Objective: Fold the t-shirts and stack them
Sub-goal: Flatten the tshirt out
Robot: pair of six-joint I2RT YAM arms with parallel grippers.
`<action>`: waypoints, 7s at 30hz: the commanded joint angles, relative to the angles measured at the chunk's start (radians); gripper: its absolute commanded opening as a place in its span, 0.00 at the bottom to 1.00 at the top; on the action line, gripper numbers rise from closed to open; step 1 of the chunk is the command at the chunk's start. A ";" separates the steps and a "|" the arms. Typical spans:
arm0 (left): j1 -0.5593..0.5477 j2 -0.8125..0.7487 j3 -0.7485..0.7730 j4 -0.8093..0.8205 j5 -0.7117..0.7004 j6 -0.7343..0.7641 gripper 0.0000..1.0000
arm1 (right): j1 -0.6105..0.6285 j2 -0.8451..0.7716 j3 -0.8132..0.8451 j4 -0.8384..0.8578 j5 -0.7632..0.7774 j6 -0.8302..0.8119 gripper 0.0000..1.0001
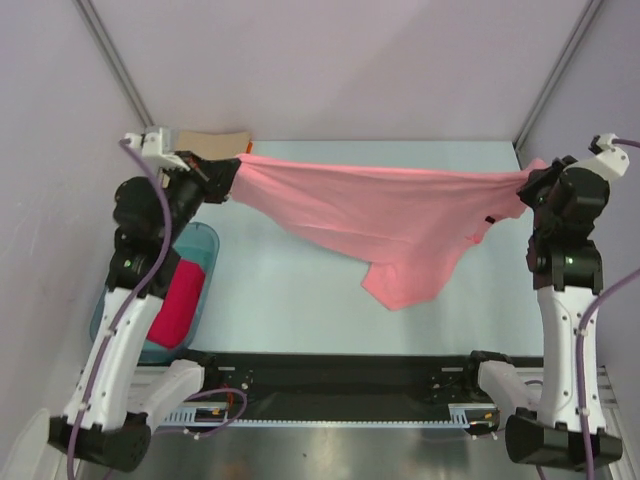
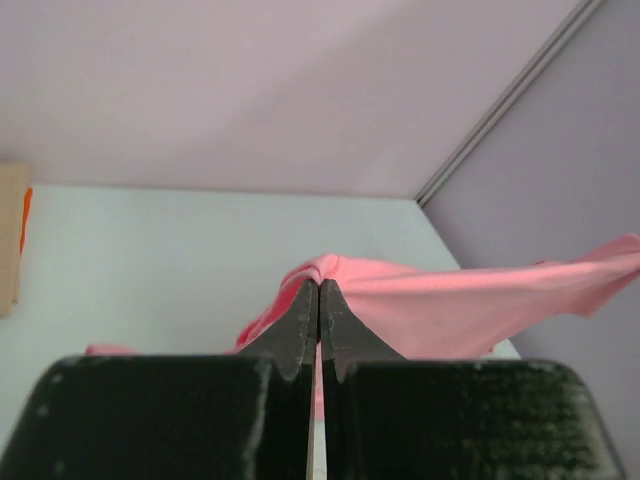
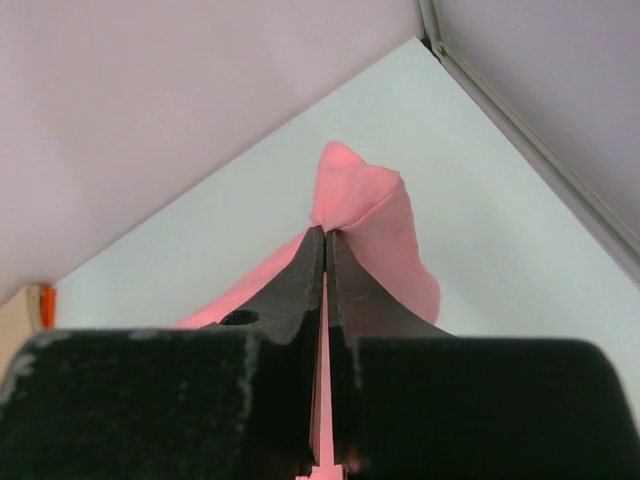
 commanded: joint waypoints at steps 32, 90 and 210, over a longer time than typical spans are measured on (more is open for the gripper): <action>-0.004 0.968 0.671 -0.193 -0.399 0.149 0.57 | 0.037 1.318 1.187 -0.300 -0.153 -0.050 0.56; -0.065 0.813 -0.086 -0.239 -0.528 -0.329 0.00 | 0.249 0.286 -0.579 -0.082 -0.323 0.439 0.58; -0.151 0.454 -0.233 -0.267 -0.517 -0.284 0.00 | 0.175 0.235 -0.817 0.328 -0.509 0.659 0.20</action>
